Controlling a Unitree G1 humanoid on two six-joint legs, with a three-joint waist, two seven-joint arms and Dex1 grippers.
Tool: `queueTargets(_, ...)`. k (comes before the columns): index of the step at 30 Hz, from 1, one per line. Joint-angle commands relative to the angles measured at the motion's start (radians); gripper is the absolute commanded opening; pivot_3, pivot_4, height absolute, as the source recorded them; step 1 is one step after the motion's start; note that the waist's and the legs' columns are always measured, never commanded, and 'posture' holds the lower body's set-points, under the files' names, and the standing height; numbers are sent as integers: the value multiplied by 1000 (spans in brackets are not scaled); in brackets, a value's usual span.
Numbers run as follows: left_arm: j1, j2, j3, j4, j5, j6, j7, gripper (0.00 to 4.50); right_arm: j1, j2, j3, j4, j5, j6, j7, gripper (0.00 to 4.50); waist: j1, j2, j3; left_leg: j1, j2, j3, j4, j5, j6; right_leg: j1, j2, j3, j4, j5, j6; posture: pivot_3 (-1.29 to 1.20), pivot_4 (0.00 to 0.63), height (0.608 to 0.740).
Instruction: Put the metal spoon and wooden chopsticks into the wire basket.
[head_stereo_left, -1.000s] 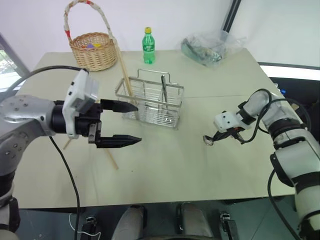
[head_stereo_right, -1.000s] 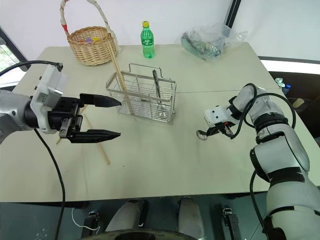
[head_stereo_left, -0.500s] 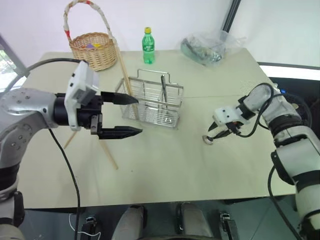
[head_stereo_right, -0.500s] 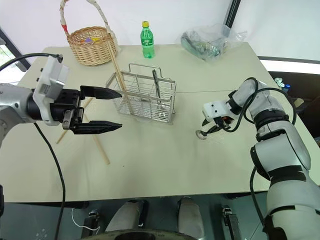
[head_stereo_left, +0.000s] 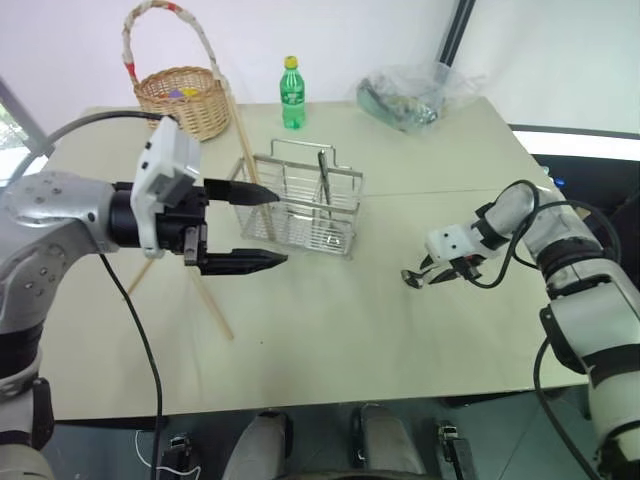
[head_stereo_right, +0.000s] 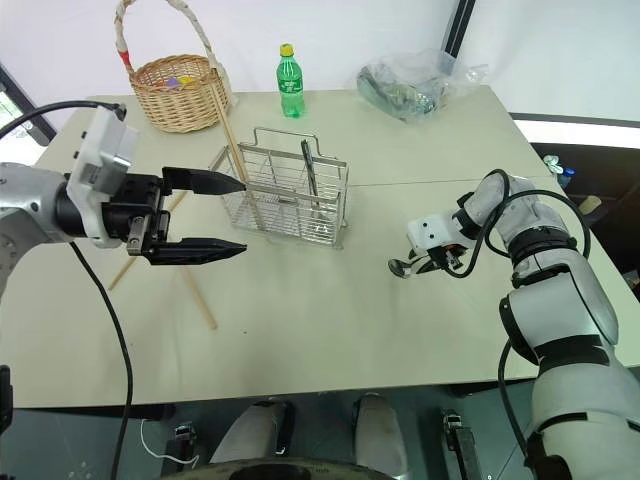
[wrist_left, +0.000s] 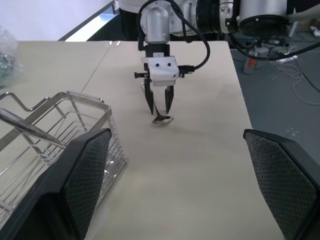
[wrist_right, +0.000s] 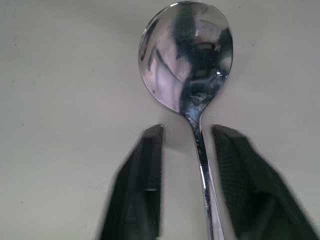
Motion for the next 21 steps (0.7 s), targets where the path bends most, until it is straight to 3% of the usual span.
queueTargets(1, -15, 18, 35, -8, -11, -4, 0, 4500, -5, 11, -26, 10, -1, 3, 6, 36, -6, -1, -1, 0, 0, 0, 0, 0, 0, 0, 0, 0, 1, 0, 0, 0, 150, 674)
queueTargets(7, -3, 11, 29, 1, 3, -21, -2, 4500, -3, 7, -49, 4, 2, 3, 0, 36, -8, 0, 0, 0, 0, 0, 0, 0, 0, -1, 0, 0, 1, 0, 0, 0, 150, 674)
queueTargets(11, 1, 9, 30, 19, 18, -43, -9, 4500, 1, 22, -132, -50, 107, 54, 73, 36, -8, 0, 0, -1, 0, 0, 0, 0, 0, -1, 0, 0, 0, 0, 0, 0, 150, 674)
queueTargets(14, -11, 9, 46, 52, 27, -57, -9, 4500, 79, -19, -134, -305, 347, 220, 111, 36, -8, 0, 0, -1, 1, -1, 0, 0, 0, -1, 0, 0, 0, 0, 0, 0, 150, 674)
queueTargets(16, -19, 11, 56, 73, 30, -63, -9, 4500, 170, -88, -143, -591, 527, 415, 114, 36, -6, 1, 1, -1, 1, -1, 0, 0, 0, -1, 0, 0, 0, 0, 0, 0, 150, 674)
queueTargets(18, -20, 15, 60, 86, 39, -74, -11, 4500, 249, -139, -214, -868, 675, 660, 114, 36, 3, 3, 2, -3, 2, -3, 0, 0, 0, -2, 0, 0, 0, 0, 0, 0, 150, 674)
queueTargets(21, -12, 19, 63, 96, 51, -88, -19, 4500, 313, -188, -354, -1198, 941, 1046, 1, 36, 14, 4, 2, -3, 2, -2, -1, -1, 1, -3, -1, 0, 0, 0, 0, 0, 150, 674)
